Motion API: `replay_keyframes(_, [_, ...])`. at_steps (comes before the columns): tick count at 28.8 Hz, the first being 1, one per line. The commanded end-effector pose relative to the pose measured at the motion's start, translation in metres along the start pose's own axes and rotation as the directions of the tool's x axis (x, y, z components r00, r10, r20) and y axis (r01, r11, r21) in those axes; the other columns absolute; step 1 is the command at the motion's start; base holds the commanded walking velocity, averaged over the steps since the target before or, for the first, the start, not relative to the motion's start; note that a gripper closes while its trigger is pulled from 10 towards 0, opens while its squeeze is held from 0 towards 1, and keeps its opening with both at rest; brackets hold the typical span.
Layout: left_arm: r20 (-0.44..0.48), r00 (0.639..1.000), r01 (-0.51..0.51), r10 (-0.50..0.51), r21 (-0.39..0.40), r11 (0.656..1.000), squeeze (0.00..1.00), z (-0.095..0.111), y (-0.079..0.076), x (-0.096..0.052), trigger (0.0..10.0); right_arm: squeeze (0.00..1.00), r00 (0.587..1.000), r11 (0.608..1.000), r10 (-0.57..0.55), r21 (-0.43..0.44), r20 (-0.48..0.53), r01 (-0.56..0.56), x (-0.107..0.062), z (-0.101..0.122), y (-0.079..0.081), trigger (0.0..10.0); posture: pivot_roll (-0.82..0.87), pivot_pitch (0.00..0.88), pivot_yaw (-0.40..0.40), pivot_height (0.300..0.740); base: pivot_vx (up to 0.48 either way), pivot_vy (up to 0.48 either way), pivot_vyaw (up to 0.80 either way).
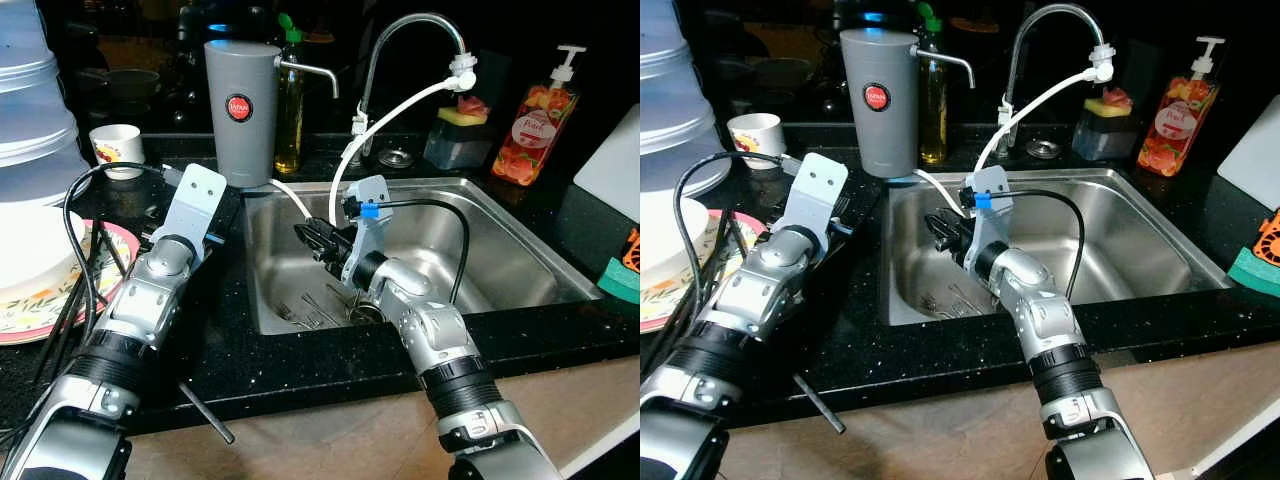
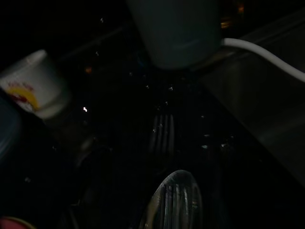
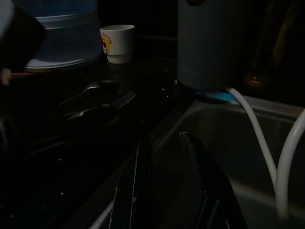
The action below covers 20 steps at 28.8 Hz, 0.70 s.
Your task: Kitchen organization
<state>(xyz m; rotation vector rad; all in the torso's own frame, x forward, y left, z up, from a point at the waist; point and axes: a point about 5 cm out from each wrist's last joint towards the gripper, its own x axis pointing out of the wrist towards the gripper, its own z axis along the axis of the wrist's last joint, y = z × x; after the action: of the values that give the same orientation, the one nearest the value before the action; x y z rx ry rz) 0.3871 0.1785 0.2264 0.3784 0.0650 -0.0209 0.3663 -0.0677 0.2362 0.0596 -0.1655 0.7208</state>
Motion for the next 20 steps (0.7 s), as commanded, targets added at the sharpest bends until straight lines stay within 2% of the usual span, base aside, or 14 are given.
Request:
replay_keyframes(1, [-0.007,1.0,0.024,-0.024,-0.032,0.999,0.0,-0.003,-0.004,0.003,10.0,0.0,1.0,1.0,0.003,-0.012,-0.017,-0.003,-0.002,-0.002,0.001,10.0,-0.04,0.075,-0.046,0.74,0.0,0.0,0.0])
replay_keyframes(6, [-0.032,0.999,0.033,-0.035,-0.065,0.997,0.0,-0.008,-0.003,0.005,10.0,0.0,1.0,0.999,0.014,-0.033,-0.016,-0.015,-0.002,0.001,0.003,10.0,-0.04,0.075,-0.045,0.74,0.0,0.0,0.0])
replay_keyframes(10, [-0.116,0.993,0.024,-0.034,-0.087,0.996,0.0,-0.019,0.0,0.008,10.0,0.0,1.0,0.998,0.025,-0.051,-0.019,-0.026,-0.002,0.004,0.004,10.0,-0.04,0.072,-0.041,0.74,0.0,0.0,0.0])
replay_keyframes(20, [-0.144,0.988,0.042,-0.056,-0.102,0.994,0.0,-0.025,0.001,0.008,10.0,0.0,0.999,0.999,0.016,-0.051,-0.032,-0.018,-0.003,0.004,0.003,10.0,-0.03,0.078,-0.044,0.74,0.0,0.0,0.0])
